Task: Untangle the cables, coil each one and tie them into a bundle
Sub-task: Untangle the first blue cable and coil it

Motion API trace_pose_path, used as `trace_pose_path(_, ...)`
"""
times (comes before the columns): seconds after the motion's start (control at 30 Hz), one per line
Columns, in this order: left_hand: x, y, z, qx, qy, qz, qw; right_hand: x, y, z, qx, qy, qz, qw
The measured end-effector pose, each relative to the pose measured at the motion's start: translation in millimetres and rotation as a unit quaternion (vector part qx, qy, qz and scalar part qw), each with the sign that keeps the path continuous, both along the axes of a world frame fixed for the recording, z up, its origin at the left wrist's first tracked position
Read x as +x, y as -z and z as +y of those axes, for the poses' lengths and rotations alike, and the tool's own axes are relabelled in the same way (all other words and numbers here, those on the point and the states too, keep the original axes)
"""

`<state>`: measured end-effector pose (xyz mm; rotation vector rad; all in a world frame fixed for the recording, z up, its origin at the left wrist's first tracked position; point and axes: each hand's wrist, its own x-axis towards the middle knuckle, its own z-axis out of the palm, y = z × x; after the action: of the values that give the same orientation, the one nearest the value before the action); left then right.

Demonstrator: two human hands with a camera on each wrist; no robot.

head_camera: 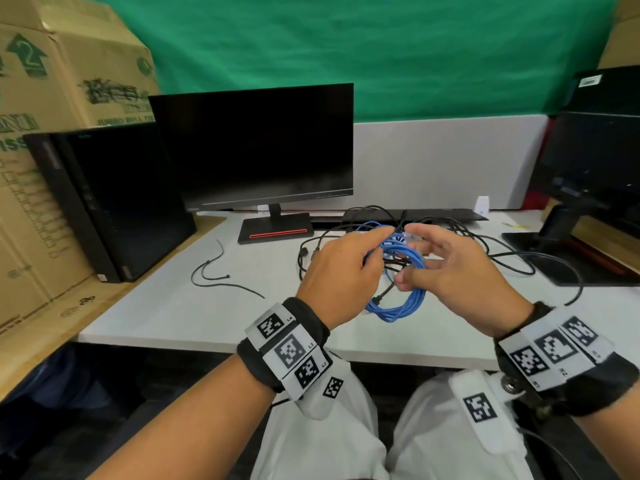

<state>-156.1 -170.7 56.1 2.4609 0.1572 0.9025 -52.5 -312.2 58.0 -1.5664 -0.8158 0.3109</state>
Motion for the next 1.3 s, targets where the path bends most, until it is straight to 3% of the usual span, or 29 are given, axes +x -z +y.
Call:
trace_pose_path(0.17,0,-1,-2,0.116,0.001,0.037,0.993,-2,-7,-5,-0.020,-0.021,-0.013,0.999)
trace_pose_path(0.37,-3,-2,-5,0.175,-0.050,0.027,0.983,-1,1,-2,-0.031,-0.022,0.081,0.996)
trace_pose_path(0.63,3,6,-1,0.283,-0.117,0.172,0.936,-3,3,-1,-0.071,-0.007,-0.020,0.997)
trace_pose_path(0.83,2,4,4,0.246,-0.122,0.187,0.943,-10,3,-1,-0.056,-0.009,0.030,0.998)
trace_pose_path(1.07,12,7,12,0.213,-0.077,0.207,0.952,-17,10,-5,-0.063,0.005,0.021,0.998)
trace_pose_path(1.23,22,24,2,0.319,-0.077,0.154,0.932,-5,8,-19,-0.079,-0.056,0.176,0.980)
trace_pose_path(1.3,26,27,-2,0.316,-0.073,0.144,0.935,1,6,-25,-0.093,-0.087,0.217,0.968)
